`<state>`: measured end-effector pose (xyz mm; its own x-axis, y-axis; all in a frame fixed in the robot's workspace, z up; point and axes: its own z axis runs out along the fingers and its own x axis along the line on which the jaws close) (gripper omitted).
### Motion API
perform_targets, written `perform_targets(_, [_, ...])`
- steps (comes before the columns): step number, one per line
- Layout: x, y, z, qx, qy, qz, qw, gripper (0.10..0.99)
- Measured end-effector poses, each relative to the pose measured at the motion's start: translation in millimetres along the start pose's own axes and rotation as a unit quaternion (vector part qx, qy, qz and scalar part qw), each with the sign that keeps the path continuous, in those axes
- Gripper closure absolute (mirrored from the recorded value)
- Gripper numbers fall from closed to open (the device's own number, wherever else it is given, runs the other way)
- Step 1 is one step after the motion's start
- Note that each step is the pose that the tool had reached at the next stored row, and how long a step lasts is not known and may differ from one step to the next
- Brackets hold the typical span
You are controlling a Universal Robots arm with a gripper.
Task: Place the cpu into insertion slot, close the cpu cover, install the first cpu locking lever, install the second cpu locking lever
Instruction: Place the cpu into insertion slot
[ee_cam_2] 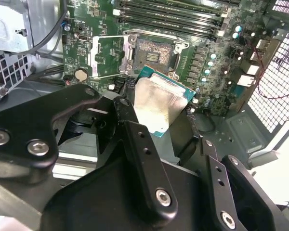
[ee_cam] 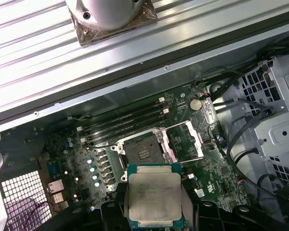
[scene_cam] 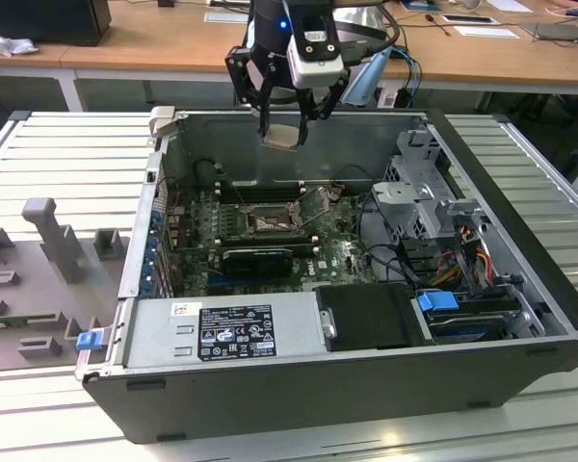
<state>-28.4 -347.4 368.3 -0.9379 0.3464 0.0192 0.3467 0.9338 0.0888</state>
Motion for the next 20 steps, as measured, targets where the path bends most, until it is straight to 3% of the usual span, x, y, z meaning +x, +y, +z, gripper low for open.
perform_targets(20, [0.0, 0.0, 0.0, -0.0010, -0.0044, 0.049, 0.9988, 0.557])
